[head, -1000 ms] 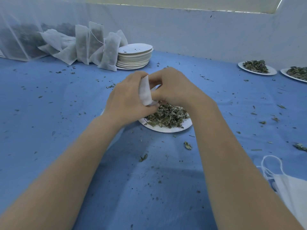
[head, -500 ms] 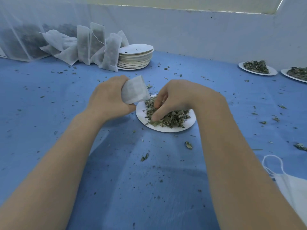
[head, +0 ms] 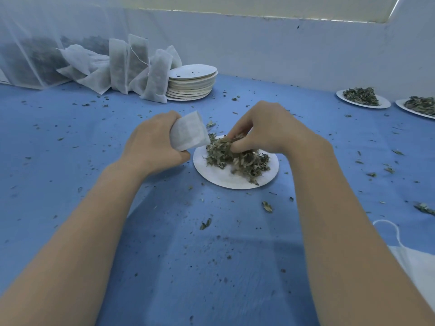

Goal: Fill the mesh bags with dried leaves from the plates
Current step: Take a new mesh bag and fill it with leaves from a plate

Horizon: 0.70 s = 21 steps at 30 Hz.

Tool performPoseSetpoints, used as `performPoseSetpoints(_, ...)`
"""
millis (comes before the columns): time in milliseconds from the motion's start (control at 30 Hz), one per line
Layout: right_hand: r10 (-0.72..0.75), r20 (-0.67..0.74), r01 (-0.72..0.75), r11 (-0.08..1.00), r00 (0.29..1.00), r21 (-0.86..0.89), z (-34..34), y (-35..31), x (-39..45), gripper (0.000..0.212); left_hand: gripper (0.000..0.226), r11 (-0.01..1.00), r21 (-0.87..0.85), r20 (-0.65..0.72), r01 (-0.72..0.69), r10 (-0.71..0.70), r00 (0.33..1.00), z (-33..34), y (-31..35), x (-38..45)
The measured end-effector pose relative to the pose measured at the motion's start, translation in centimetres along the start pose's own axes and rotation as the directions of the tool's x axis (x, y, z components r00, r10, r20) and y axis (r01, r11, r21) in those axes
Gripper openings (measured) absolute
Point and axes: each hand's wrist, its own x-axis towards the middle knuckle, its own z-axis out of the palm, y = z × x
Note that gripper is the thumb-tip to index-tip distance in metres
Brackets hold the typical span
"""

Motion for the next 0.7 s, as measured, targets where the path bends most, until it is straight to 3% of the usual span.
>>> performPoseSetpoints(133,-0.037,-0.108,0.044,0.997,0.993,0.061,-1.0,0.2,0.0,0.020,0.043,0.999,0.031,0.052,-0.038,0.037,0.998,0.1,0.3,-0.1)
performPoseSetpoints(367,-0.173,-0.054,0.171,0.984,0.983,-0.041,0.3,-1.8,0.6,0.022,0.053,0.975,0.117,0.015,-0.190,0.189,0.982,0.8,1.2,-0.1)
performPoseSetpoints(467,-0.190,-0.065,0.196,0.976,0.980,0.099,0.9,-2.1,0.6,0.022,0.043,0.982,0.086,-0.011,-0.165,0.167,0.986,1.1,1.6,-0.2)
performPoseSetpoints(567,-0.089,-0.074,0.109,0.932,0.993,0.347,0.9,-1.8,0.4,0.032,0.045,0.993,-0.025,-0.039,-0.116,0.115,0.993,1.3,1.5,-0.3)
performPoseSetpoints(700,-0.073,-0.052,0.089,0.887,0.996,0.453,0.7,-1.3,0.2,0.035,0.050,0.992,-0.069,-0.056,-0.109,0.105,0.993,1.4,1.4,-0.2)
